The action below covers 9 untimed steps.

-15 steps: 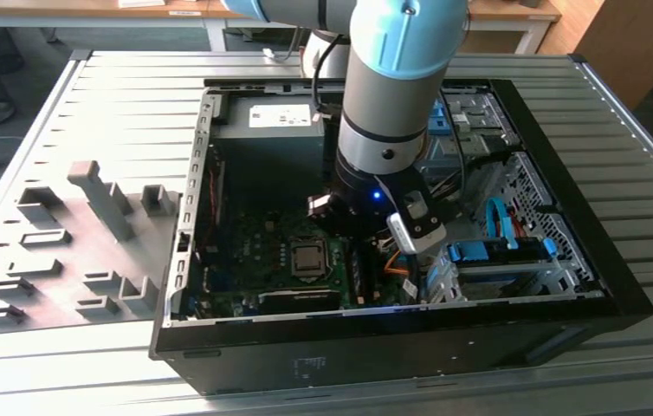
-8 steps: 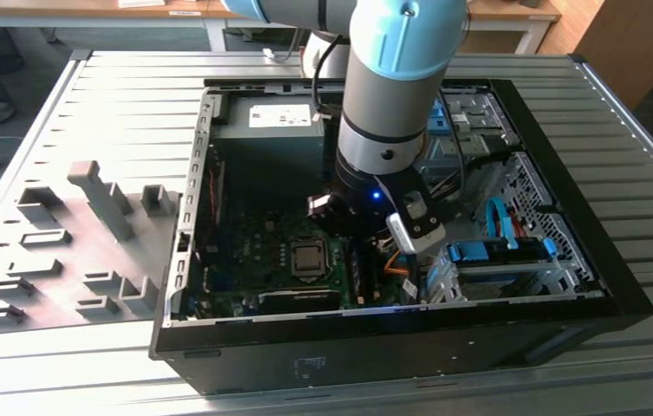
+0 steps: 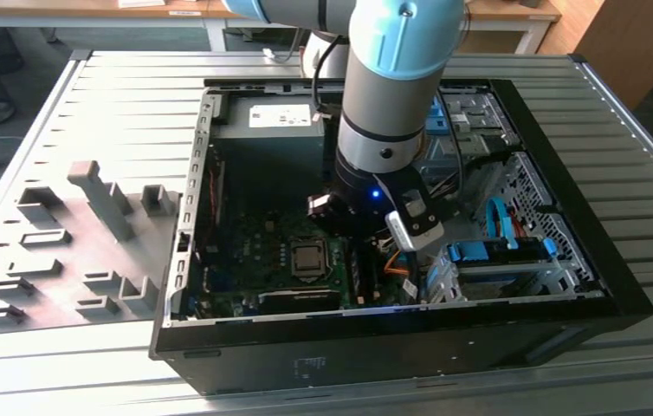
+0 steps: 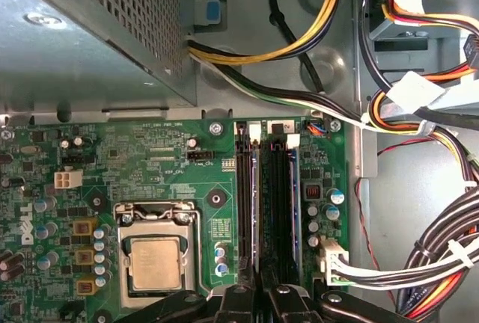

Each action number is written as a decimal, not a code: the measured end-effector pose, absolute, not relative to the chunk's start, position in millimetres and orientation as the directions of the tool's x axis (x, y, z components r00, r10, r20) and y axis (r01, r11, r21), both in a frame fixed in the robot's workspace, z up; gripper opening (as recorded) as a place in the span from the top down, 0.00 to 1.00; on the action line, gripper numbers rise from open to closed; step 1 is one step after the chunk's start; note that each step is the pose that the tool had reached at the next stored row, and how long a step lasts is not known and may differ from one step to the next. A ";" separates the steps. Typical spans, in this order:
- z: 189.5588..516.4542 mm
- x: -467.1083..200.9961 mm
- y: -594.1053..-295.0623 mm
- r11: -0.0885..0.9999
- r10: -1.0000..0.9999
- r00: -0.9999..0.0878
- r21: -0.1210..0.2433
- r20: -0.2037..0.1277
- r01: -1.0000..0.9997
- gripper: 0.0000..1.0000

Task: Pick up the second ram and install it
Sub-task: 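Insert the second ram into the second slot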

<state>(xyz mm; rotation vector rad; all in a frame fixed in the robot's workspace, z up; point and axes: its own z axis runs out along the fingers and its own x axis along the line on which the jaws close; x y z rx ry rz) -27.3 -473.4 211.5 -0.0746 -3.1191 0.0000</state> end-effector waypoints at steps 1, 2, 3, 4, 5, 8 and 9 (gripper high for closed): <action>211.5 -27.3 -473.4 0.999 0.048 -0.999 -0.001 0.022 0.048 0.86; 211.5 -27.2 -473.3 0.999 0.048 -0.999 -0.001 0.022 0.048 0.86; 211.5 -27.1 -473.4 0.999 0.048 -0.999 -0.001 0.022 0.048 0.86; 211.6 -27.1 -473.5 0.999 0.048 -0.999 0.000 0.022 0.048 0.86; 211.7 -27.1 -473.6 0.999 0.048 -0.999 0.000 0.022 0.048 0.86; 212.7 -27.1 -474.3 0.999 0.048 -0.999 0.000 0.022 0.048 0.86; 213.5 -27.1 -474.5 0.999 0.048 -0.999 0.000 0.022 0.048 0.86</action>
